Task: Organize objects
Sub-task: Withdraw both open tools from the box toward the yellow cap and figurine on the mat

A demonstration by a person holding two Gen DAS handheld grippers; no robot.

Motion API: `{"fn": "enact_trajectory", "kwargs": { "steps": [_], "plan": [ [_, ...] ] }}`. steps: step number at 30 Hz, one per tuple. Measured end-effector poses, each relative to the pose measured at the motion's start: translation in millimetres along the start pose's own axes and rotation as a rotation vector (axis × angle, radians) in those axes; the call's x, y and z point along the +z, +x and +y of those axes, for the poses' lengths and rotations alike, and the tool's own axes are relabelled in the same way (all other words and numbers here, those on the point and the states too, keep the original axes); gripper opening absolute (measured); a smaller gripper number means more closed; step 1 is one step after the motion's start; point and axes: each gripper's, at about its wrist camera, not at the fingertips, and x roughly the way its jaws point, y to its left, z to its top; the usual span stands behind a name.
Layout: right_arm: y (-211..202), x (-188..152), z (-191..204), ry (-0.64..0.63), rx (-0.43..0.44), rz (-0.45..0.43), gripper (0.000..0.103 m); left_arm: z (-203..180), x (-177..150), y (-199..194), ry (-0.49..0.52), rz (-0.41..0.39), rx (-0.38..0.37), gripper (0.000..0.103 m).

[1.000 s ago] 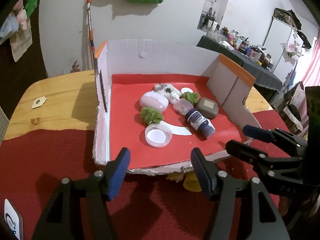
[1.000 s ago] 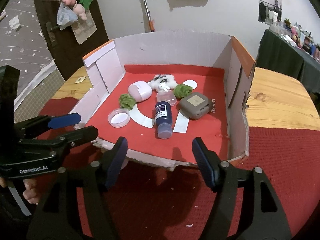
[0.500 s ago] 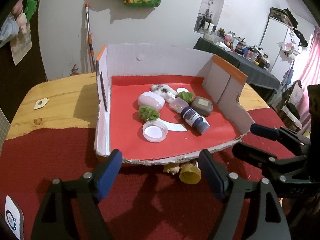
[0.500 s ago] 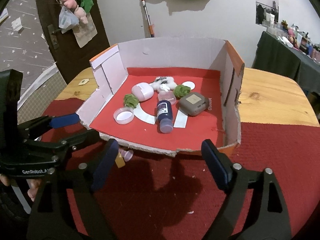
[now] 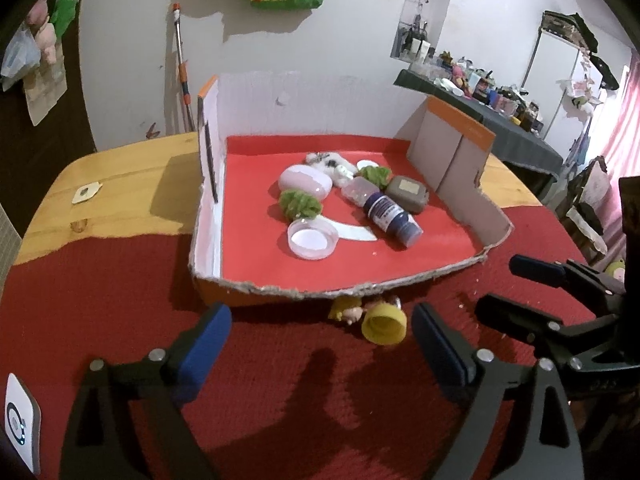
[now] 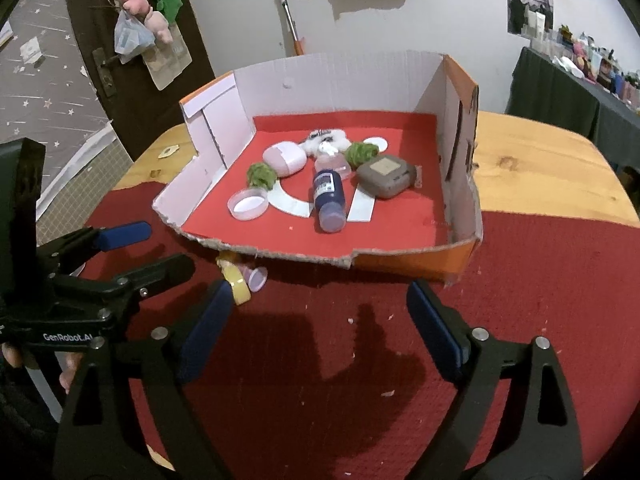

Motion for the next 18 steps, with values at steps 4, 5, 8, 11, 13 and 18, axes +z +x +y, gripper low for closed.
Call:
{"fn": "enact_trajectory", "kwargs": {
  "steps": [4,5,8,11,13,18],
  "plan": [
    [3.8,-6.7,-1.6,0.013,0.005,0.015,0.089,0.5,-5.6,4.4,-0.007,0.019,-0.004,0.093],
    [4.5,-8.5,-2.3,0.018,0.006,0.019,0.089,-0.2,-7.5,5.5,-0.006,0.023,-0.004,0.093],
    [6.2,-12.8,-4.3,0.027,0.008,0.028,0.089,-1.9,-11.1,7.8,-0.005,0.03,-0.008,0.093],
    [8.2,-16.0,-7.1,0.037,0.006,0.038,0.089,-4.6,-15.3,11.0,-0.005,0.04,-0.017,0.093],
    [9.9,-17.8,-9.7,0.047,0.009,0.046,0.089,-6.2,-17.1,12.9,-0.003,0.046,-0.018,0.093],
    [13.1,-22.3,-17.9,0.067,-0.004,0.062,0.089,-14.1,-18.8,18.9,0.008,0.059,-0.029,0.093]
  ]
}}
